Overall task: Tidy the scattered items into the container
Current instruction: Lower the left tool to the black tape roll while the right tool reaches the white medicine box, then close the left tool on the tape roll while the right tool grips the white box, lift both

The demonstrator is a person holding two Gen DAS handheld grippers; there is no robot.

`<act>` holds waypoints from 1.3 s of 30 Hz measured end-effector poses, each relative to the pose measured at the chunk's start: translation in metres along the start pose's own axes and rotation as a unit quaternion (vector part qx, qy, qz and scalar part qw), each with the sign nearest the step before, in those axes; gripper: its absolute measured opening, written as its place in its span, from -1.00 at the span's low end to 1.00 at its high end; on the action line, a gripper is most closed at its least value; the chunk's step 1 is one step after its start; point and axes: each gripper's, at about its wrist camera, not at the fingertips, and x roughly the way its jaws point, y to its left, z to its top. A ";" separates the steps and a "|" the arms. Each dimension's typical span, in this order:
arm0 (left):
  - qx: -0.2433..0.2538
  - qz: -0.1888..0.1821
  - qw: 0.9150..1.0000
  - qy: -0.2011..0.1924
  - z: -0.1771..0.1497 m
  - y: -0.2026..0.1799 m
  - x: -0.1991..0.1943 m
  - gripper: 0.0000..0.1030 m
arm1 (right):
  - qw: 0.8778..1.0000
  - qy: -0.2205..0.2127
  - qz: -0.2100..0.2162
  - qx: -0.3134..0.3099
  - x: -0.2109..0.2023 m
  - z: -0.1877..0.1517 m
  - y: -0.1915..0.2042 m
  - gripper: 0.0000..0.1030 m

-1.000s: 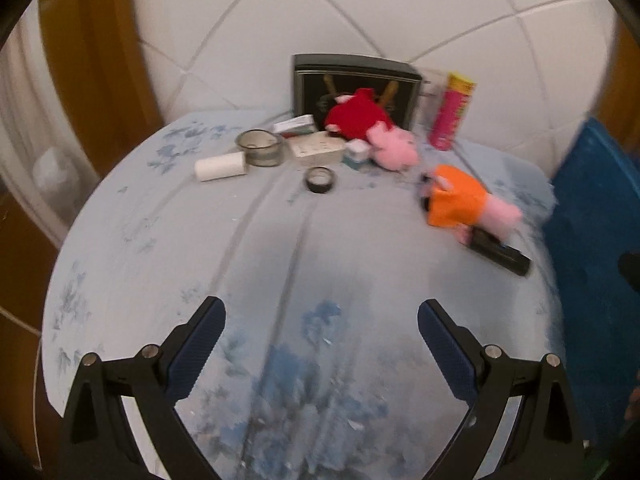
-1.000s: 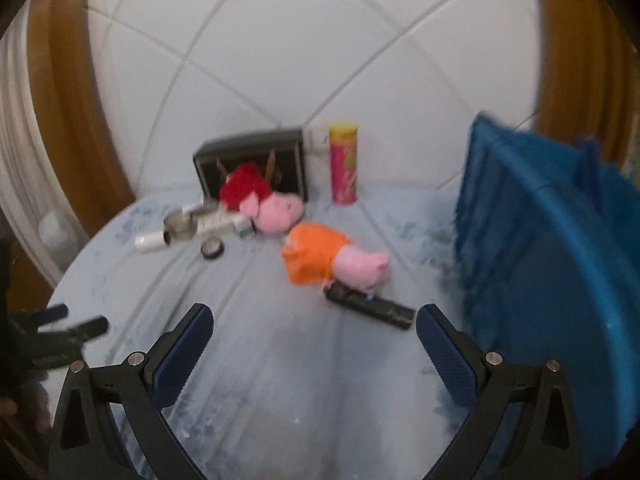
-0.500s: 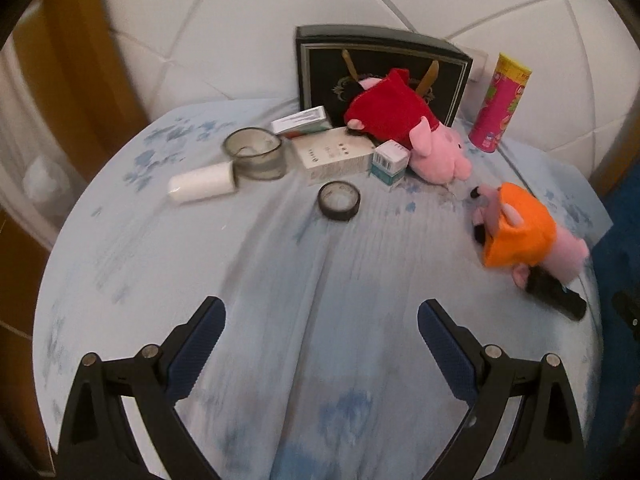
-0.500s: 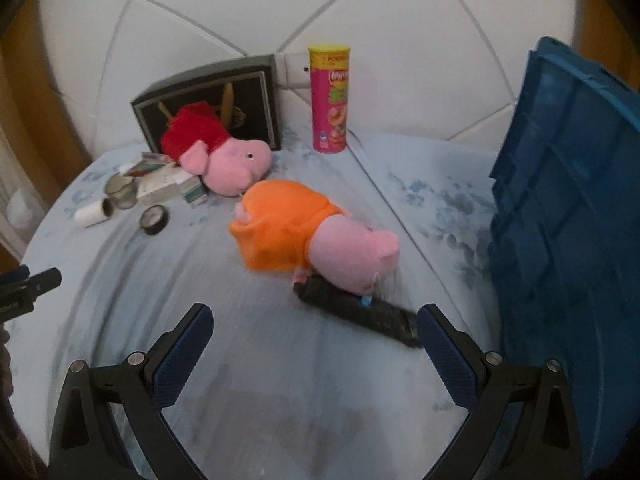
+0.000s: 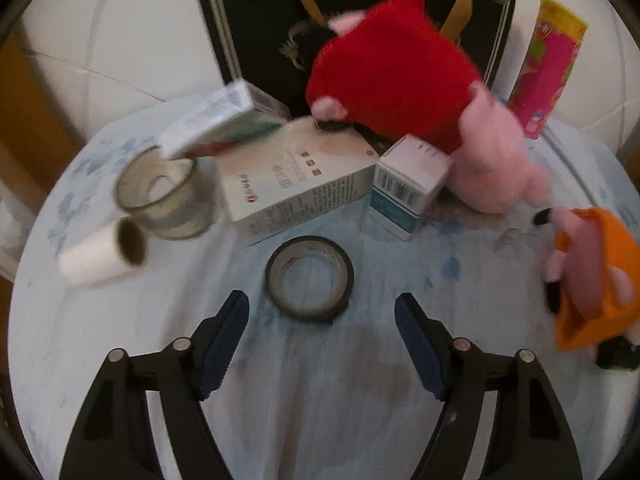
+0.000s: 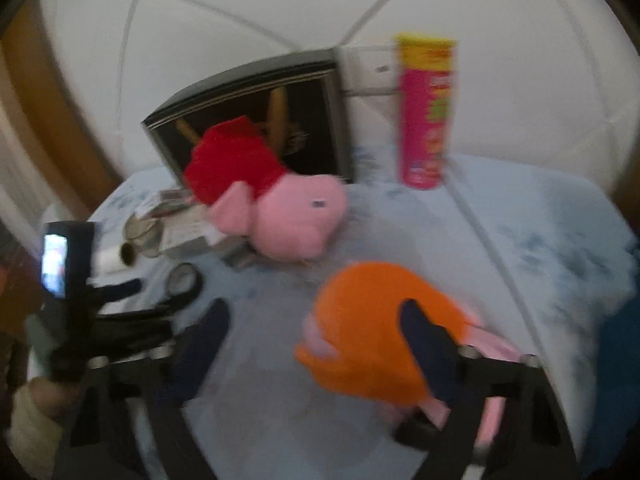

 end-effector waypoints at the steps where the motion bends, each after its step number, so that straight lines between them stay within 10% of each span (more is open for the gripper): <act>1: 0.003 0.003 1.000 0.002 0.002 -0.002 0.009 0.23 | 1.000 0.006 0.012 -0.005 0.010 0.003 0.005 0.42; 9: -0.014 0.003 1.000 -0.017 -0.023 0.030 0.005 -0.29 | 0.995 0.043 0.061 -0.062 0.085 0.011 0.057 0.28; 19: -0.043 -0.006 0.999 -0.023 -0.052 0.045 0.008 -0.29 | 0.995 0.024 0.065 -0.069 0.148 0.028 0.076 0.29; 22: -0.028 -0.016 0.999 -0.019 -0.018 0.073 0.022 -0.44 | 0.995 0.021 0.070 -0.066 0.162 0.029 0.080 0.28; 26: -0.034 -0.025 0.999 -0.012 -0.018 0.079 0.022 -0.70 | 0.997 0.028 0.049 -0.059 0.178 0.031 0.084 -0.15; 39: -0.046 -0.032 0.998 -0.019 -0.028 0.098 -0.028 -0.77 | 0.995 0.034 0.059 -0.078 0.095 0.011 0.089 -0.28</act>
